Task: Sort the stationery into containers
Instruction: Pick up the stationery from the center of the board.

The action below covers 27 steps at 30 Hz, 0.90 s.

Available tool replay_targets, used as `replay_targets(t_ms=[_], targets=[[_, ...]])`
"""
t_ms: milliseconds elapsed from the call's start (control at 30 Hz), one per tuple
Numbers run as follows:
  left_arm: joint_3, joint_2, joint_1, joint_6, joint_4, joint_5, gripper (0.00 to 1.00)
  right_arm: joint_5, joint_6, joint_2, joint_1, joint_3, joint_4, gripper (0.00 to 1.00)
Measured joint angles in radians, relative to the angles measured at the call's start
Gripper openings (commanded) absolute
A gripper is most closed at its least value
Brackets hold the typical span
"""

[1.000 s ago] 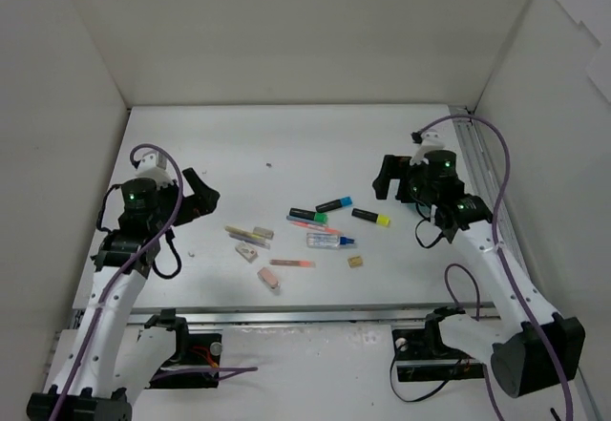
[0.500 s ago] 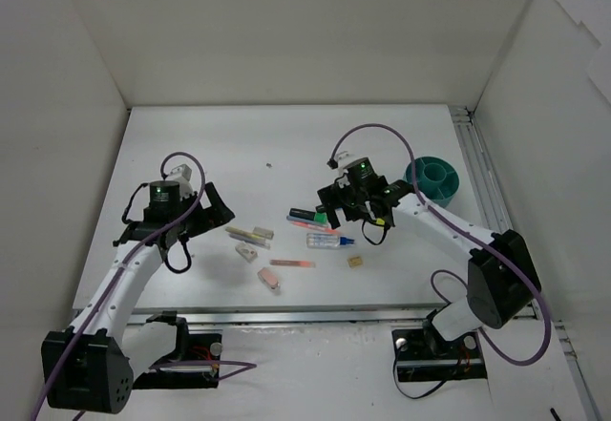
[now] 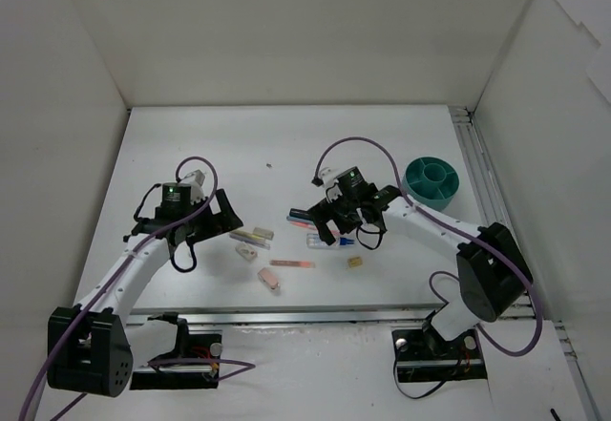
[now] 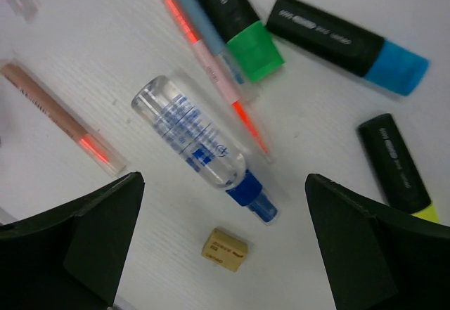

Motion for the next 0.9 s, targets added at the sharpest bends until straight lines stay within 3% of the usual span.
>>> replay_targets(t_ms=[233, 433, 633, 900], targets=[[0.007, 0.018, -0.003, 0.037, 0.000, 0.024, 0.99, -0.073, -0.063, 0.135, 0.050, -0.003, -0.028, 0.95], [0.044, 0.023, -0.003, 0.064, -0.003, 0.023, 0.99, -0.035, -0.071, 0.257, 0.058, 0.087, -0.085, 0.80], [0.060, 0.033, -0.003, 0.082, -0.013, 0.016, 0.99, 0.010, -0.076, 0.280, 0.078, 0.109, -0.108, 0.34], [0.066, 0.027, -0.003, 0.099, -0.028, 0.006, 1.00, 0.060, -0.095, 0.221, 0.126, 0.079, -0.143, 0.00]])
